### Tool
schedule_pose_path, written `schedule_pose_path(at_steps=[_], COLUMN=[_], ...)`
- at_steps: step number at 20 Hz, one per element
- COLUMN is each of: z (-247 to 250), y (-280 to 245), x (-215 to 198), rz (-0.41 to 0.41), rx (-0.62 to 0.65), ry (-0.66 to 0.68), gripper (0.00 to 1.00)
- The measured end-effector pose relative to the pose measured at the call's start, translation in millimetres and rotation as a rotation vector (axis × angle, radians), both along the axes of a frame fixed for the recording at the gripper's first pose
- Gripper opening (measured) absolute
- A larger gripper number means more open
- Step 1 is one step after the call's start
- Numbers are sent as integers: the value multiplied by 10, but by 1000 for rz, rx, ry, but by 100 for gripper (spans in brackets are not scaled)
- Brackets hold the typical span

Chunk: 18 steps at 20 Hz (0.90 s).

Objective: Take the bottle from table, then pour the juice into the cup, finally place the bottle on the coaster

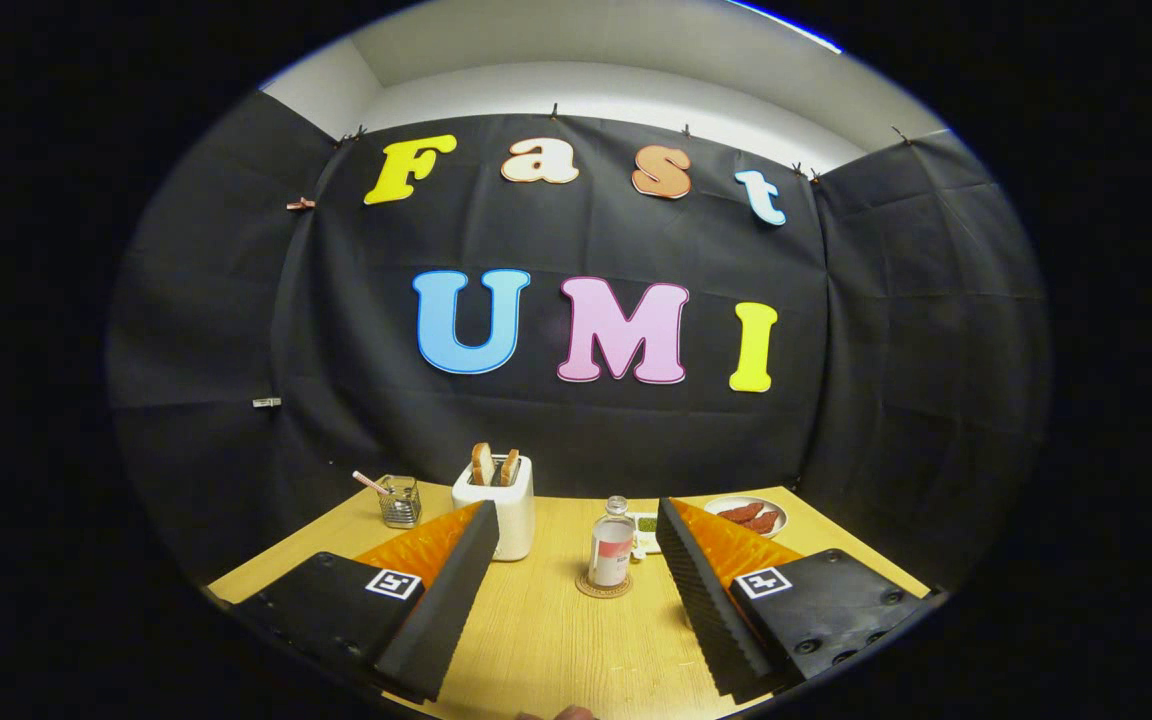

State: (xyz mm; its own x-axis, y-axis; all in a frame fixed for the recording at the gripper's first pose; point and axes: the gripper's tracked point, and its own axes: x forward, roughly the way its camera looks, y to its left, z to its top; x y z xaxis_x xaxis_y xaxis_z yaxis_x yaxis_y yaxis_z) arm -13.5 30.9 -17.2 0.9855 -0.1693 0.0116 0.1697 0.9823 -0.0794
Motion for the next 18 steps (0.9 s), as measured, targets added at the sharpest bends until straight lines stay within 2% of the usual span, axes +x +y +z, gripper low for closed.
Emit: schedule_pose_path(at_steps=[5, 8, 14, 18], z=[18, -44, -159, -324], y=[94, 93, 145, 154], x=[-290, -304, -431, -444], rz=[9, 9, 82, 87], rx=[1, -28, -158, -135], ry=[5, 24, 87, 125], gripper=[98, 97, 98, 98])
